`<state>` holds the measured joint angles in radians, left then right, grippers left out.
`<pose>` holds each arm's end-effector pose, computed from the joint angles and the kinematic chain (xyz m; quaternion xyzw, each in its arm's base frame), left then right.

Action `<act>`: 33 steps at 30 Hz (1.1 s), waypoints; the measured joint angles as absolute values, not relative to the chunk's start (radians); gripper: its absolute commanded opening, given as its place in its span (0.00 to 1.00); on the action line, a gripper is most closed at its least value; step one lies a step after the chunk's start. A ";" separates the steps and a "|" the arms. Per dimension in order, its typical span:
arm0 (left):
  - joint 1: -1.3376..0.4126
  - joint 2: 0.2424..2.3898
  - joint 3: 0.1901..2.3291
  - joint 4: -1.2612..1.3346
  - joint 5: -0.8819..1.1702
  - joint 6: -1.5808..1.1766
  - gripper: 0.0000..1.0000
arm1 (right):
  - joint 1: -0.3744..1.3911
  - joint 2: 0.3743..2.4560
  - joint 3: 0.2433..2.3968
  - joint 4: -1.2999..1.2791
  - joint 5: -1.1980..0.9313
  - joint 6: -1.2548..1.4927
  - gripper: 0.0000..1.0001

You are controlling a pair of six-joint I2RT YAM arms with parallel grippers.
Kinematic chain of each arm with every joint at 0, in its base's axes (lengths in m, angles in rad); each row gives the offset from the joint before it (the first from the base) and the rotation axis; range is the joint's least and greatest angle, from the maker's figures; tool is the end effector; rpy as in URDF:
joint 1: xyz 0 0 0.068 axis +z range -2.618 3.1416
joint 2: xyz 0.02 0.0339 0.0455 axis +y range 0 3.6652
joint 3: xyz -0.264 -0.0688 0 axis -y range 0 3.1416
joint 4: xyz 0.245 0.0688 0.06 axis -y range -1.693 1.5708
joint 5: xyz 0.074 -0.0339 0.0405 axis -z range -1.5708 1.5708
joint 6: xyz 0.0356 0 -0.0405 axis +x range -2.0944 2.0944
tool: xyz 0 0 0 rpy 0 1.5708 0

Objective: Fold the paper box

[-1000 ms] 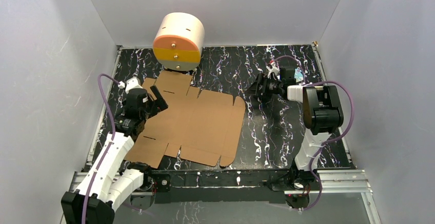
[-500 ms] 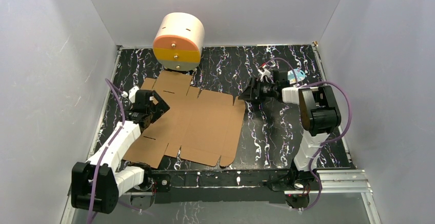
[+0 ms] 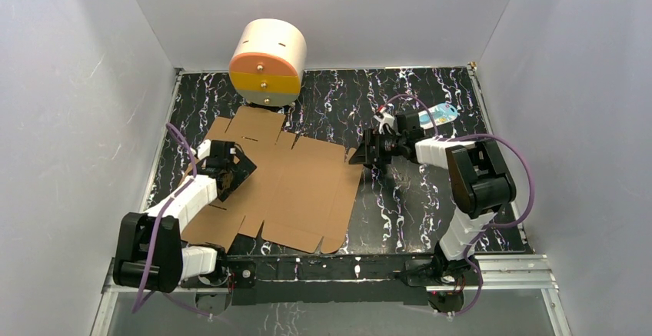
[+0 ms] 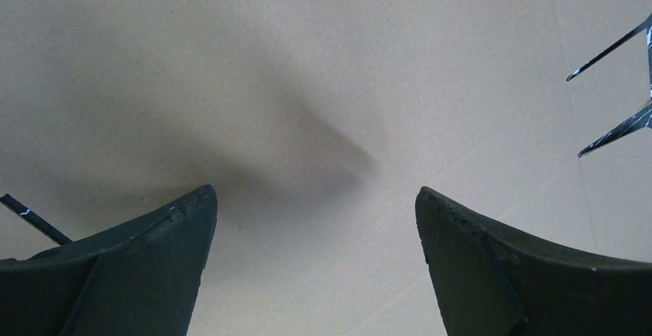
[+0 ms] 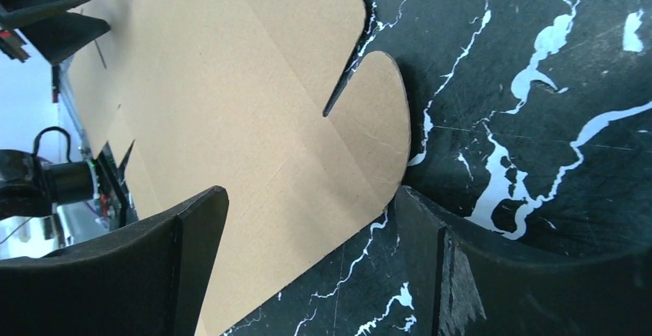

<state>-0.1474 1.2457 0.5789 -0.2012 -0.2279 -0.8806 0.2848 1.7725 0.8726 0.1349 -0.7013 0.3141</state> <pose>0.2342 -0.0266 0.1764 -0.3709 0.8568 -0.0752 0.3503 0.3248 0.1190 0.1475 -0.1220 0.8658 0.4106 0.2586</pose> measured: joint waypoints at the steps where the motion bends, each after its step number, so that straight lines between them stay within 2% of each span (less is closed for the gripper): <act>1: -0.147 1.249 0.579 -0.197 -0.228 -0.883 0.98 | 0.290 1.768 0.874 0.128 -0.685 0.309 0.89; 8: -0.147 1.246 0.566 -0.171 -0.233 -0.893 0.98 | 0.289 1.789 0.937 0.093 -0.598 0.252 0.88; 15: -0.147 1.225 0.545 -0.149 -0.240 -0.903 0.98 | 0.288 1.890 1.031 0.109 -0.657 0.187 0.73; 19: -0.147 1.224 0.544 -0.149 -0.242 -0.907 0.98 | 0.287 1.924 1.045 0.115 -0.717 0.165 0.53; 24: -0.147 1.221 0.540 -0.145 -0.243 -0.909 0.98 | 0.287 1.940 1.035 0.103 -0.744 0.150 0.20; 27: -0.147 1.218 0.540 -0.146 -0.244 -0.909 0.98 | 0.287 1.938 1.019 0.098 -0.745 0.150 0.06; 29: -0.147 1.215 0.540 -0.147 -0.243 -0.909 0.98 | 0.286 1.923 1.007 0.099 -0.751 0.152 0.00; 33: -0.147 1.180 0.539 -0.184 -0.243 -0.908 0.98 | 0.290 1.824 0.936 0.070 -0.729 0.155 0.00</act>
